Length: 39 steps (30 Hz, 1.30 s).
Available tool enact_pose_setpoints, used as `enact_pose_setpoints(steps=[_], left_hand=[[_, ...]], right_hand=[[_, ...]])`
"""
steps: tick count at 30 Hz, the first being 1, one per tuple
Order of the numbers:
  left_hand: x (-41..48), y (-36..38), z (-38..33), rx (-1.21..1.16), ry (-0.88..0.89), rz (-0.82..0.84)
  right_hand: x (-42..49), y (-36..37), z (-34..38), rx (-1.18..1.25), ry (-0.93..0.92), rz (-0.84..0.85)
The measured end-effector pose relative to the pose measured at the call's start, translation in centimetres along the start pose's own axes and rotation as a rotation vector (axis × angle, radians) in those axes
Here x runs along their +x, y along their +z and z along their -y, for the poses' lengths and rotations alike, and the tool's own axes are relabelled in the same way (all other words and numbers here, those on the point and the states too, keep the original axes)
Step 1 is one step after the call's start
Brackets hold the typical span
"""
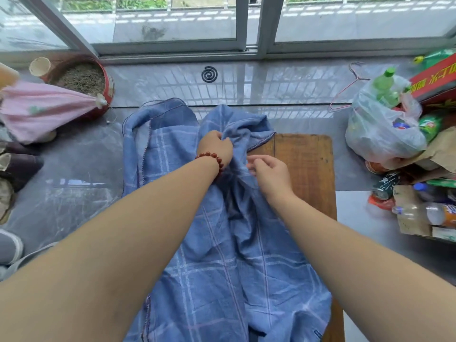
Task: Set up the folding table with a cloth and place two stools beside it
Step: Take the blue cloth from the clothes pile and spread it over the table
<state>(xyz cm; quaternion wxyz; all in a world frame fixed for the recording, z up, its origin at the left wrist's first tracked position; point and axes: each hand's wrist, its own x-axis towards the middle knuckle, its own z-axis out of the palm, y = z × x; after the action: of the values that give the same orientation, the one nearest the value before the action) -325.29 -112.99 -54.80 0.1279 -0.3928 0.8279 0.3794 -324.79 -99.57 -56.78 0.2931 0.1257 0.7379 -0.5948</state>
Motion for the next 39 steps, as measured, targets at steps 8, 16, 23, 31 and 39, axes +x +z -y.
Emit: enact_pose_setpoints(steps=[8,16,23,31,39], left_hand=[[-0.4,-0.1,1.8,-0.557,-0.236,0.129],[-2.1,-2.2,1.1,-0.983,-0.286,0.483],[-2.3,-2.8,1.1,-0.995,-0.3,0.539],[-2.0,-2.7,-0.3,-1.054,-0.286,0.52],[-3.0,-3.2,-0.8,-1.02,-0.366,0.657]], right_hand=[[2.4,0.6,0.6,-0.05,0.236,-0.016],[1.8,3.1,3.0,0.368,0.462,0.22],[1.8,2.9,3.4,0.415,0.475,0.253],[2.3,0.3,4.7,0.733,0.425,0.205],[1.5,1.3,5.2,0.74,0.559,0.175]])
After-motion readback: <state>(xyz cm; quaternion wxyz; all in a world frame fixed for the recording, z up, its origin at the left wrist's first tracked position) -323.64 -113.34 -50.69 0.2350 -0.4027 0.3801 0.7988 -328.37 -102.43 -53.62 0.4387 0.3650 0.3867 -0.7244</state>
